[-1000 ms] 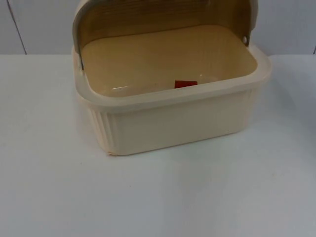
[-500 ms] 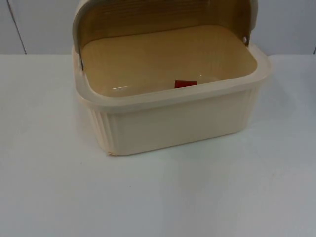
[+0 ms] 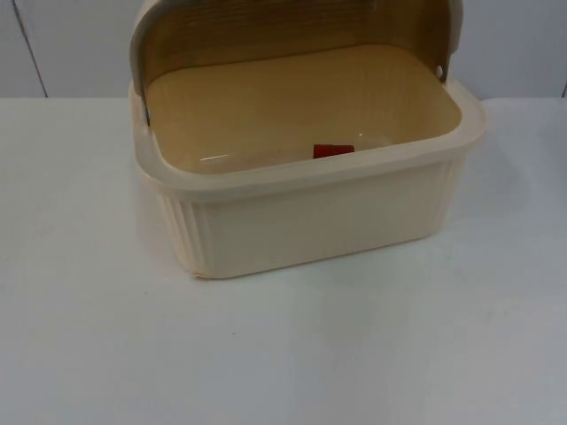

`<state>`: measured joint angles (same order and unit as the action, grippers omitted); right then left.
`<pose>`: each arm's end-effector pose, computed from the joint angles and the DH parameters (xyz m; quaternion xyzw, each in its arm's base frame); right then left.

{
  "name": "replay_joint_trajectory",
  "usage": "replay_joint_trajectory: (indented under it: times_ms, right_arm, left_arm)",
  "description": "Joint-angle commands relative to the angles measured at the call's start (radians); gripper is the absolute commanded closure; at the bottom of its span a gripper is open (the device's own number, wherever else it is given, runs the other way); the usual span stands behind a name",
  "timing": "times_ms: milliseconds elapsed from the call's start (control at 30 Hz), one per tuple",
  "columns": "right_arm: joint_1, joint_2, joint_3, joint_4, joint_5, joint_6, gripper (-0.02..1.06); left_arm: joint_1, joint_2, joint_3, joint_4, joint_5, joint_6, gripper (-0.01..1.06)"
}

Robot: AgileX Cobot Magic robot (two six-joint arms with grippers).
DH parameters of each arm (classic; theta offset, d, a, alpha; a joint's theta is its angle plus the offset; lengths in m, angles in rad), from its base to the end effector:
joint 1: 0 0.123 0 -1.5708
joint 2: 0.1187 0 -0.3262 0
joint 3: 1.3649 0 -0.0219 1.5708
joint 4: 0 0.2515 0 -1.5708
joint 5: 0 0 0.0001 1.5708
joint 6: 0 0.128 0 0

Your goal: Open the box lid with the left hand, place the block into the box with the right hand, then close the box lid with the left hand.

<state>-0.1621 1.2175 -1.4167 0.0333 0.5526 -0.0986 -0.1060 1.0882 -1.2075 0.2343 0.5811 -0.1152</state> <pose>0.2794 -0.0434 0.4986 0.0312 0.7940 -0.0635 0.6038 0.2446 -0.0096 0.4558 0.0408 0.8209 0.0456 0.5677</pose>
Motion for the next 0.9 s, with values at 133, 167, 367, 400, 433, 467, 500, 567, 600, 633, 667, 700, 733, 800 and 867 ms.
replay_joint_trajectory:
  times_ms: [133,167,367,400,433,467,500,567,600,633,667,700,733,800,867]
  right_arm:
    - [-0.003,-0.002,0.004,-0.005,-0.017,0.002,0.00]
    - [-0.003,-0.002,0.004,-0.005,-0.017,0.002,0.00]
    - [-0.003,-0.002,0.004,-0.005,-0.017,0.002,0.00]
    - [-0.003,-0.002,0.004,-0.005,-0.017,0.002,0.00]
    - [-0.003,-0.002,0.004,-0.005,-0.017,0.002,0.00]
    - [-0.003,-0.002,0.004,-0.005,-0.017,0.002,0.00]
    - [-0.003,-0.002,0.004,-0.005,-0.017,0.002,0.00]
    - [-0.003,-0.002,0.004,-0.005,-0.017,0.002,0.00]
    - [-0.003,-0.002,0.004,-0.005,-0.017,0.002,0.00]
    - [-0.003,-0.002,0.004,-0.005,-0.017,0.002,0.00]
    - [-0.003,-0.002,0.004,-0.005,-0.017,0.002,0.00]
    - [-0.003,-0.002,0.004,-0.005,-0.017,0.002,0.00]
    - [-0.003,-0.002,0.004,-0.005,-0.017,0.002,0.00]
    - [-0.003,-0.002,0.004,-0.005,-0.014,0.002,0.00]
    - [-0.003,-0.002,0.004,-0.005,-0.002,0.002,0.00]
  left_arm:
    - [0.000,0.082,-0.005,0.020,-0.198,-0.016,0.01]
    - [0.000,0.109,-0.005,0.020,-0.227,-0.011,0.01]
    - [-0.005,0.292,-0.096,0.020,-0.293,0.042,0.01]
    - [-0.005,0.292,-0.096,0.020,-0.293,0.042,0.01]
    - [-0.005,0.330,-0.136,0.015,-0.282,0.068,0.01]
    - [-0.013,0.361,-0.171,0.009,-0.263,0.098,0.01]
    - [-0.024,0.397,-0.211,0.009,-0.240,0.128,0.01]
    - [-0.058,0.468,-0.329,0.007,-0.165,0.235,0.01]
    - [-0.058,0.468,-0.329,0.007,-0.165,0.235,0.01]
    - [-0.069,0.487,-0.361,0.007,-0.153,0.264,0.01]
    - [-0.086,0.515,-0.405,0.007,-0.145,0.301,0.01]
    - [-0.099,0.540,-0.445,0.007,-0.148,0.324,0.01]
    - [-0.114,0.561,-0.475,0.007,-0.160,0.347,0.01]
    - [-0.124,0.583,-0.502,0.007,-0.173,0.367,0.01]
    - [-0.147,0.632,-0.553,0.012,-0.210,0.442,0.01]
